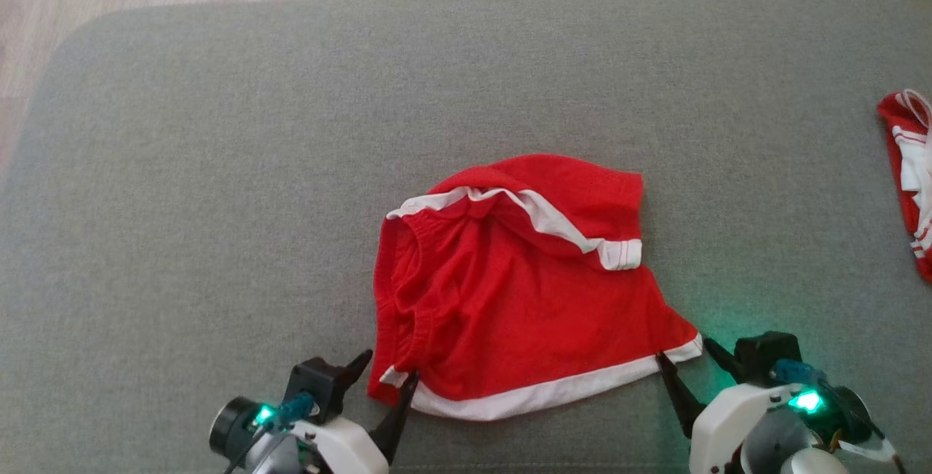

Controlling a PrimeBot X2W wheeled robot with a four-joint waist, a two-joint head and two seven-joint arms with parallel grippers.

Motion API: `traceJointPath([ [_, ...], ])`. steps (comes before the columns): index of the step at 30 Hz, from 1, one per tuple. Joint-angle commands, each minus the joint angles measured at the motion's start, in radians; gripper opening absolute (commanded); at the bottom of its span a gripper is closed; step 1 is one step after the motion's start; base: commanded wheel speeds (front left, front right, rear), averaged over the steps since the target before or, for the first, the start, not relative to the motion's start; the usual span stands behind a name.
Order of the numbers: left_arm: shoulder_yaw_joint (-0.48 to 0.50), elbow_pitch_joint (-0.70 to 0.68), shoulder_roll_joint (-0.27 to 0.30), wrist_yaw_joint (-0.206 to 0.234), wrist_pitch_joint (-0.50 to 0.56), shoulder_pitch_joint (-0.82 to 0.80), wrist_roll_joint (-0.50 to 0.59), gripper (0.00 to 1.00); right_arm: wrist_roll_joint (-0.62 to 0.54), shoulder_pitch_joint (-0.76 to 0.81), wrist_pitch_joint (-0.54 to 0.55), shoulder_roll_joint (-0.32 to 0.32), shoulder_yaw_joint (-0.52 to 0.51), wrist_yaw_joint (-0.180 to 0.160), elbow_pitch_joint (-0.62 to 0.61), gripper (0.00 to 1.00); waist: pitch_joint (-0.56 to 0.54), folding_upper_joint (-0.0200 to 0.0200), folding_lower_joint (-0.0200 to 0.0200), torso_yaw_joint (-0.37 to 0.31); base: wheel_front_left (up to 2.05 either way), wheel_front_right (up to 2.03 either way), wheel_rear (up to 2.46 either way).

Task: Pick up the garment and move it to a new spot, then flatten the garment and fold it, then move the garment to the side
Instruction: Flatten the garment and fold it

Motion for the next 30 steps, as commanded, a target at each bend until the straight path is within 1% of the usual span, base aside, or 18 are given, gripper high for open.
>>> traceJointPath([
  [1,0.039,-0.038,0.011,0.007,0.005,-0.030,-0.011,1.00,0.001,-0.018,-0.002,-0.020,0.022,0.007,-0.008,1.00,-0.001,0.0000,0.0000,0.000,0.00,0.00,0.00],
  [4,0.032,-0.030,0.022,-0.001,0.021,-0.029,-0.016,1.00,0.001,-0.019,-0.002,-0.018,0.024,0.007,-0.008,1.00,0.001,0.0000,0.0000,-0.002,0.00,0.00,0.00],
  [7,0.025,-0.016,0.023,-0.008,0.033,-0.036,-0.026,0.89,0.002,-0.025,-0.001,-0.017,0.029,0.007,-0.008,1.00,0.005,0.0000,0.0000,-0.007,0.00,0.00,0.00],
  [9,0.022,-0.006,0.025,-0.009,0.039,-0.039,-0.029,0.64,0.005,-0.030,0.001,-0.016,0.032,0.007,-0.007,1.00,0.006,0.0000,0.0000,-0.011,0.00,0.00,0.00],
  [10,0.019,-0.002,0.026,-0.011,0.041,-0.041,-0.031,0.49,0.008,-0.031,0.004,-0.016,0.034,0.007,-0.005,1.00,0.007,0.0000,0.0000,-0.012,0.00,0.00,0.00],
  [11,0.017,0.002,0.025,-0.014,0.043,-0.042,-0.036,0.39,0.012,-0.032,0.007,-0.016,0.038,0.007,-0.004,0.79,0.008,0.0000,0.0000,-0.013,0.00,0.00,0.00],
  [12,0.007,0.013,0.027,-0.020,0.048,-0.046,-0.041,0.00,0.037,-0.031,0.012,-0.015,0.049,0.007,0.000,0.00,0.006,0.0000,0.0000,-0.013,0.00,0.00,0.00],
  [14,0.002,0.022,0.030,-0.025,0.046,-0.048,-0.046,0.00,0.075,-0.030,0.014,-0.009,0.049,0.007,-0.004,0.00,0.002,0.0000,0.0000,-0.013,0.00,0.00,0.00],
  [16,0.001,0.018,0.034,-0.029,0.044,-0.048,-0.057,0.00,0.136,-0.029,0.008,0.009,0.021,0.007,-0.027,0.00,-0.006,0.0000,0.0000,-0.014,0.00,0.00,0.00],
  [18,0.011,-0.009,0.035,-0.032,0.044,-0.042,-0.082,0.00,0.212,-0.028,0.003,0.023,-0.018,0.007,-0.083,0.00,-0.014,0.0000,0.0000,-0.016,0.00,0.00,0.00],
  [20,0.034,-0.076,0.026,-0.037,0.047,-0.028,-0.141,0.00,0.312,-0.022,0.009,0.035,-0.063,0.007,-0.178,0.00,-0.022,0.0000,0.0000,-0.018,0.00,0.00,0.00],
  [22,0.061,-0.185,0.018,-0.043,0.060,-0.014,-0.221,0.00,0.420,-0.014,0.037,0.039,-0.115,0.007,-0.308,0.00,-0.029,0.0000,0.0000,-0.021,0.00,0.00,0.00],
  [25,0.084,-0.405,0.026,-0.053,0.111,-0.007,-0.349,0.00,0.542,0.004,0.107,0.032,-0.206,0.007,-0.532,0.00,-0.033,0.0000,0.0000,-0.022,0.00,0.00,0.00],
  [28,0.095,-0.626,0.055,-0.057,0.176,-0.039,-0.453,0.00,0.622,0.001,0.194,0.040,-0.303,0.007,-0.748,0.00,-0.026,0.0000,0.0000,-0.023,0.00,0.00,0.00],
  [30,0.101,-0.741,0.071,-0.059,0.218,-0.084,-0.509,0.00,0.665,-0.025,0.257,0.047,-0.354,0.007,-0.864,0.00,-0.013,0.0000,0.0000,-0.025,0.00,0.00,0.00],
])
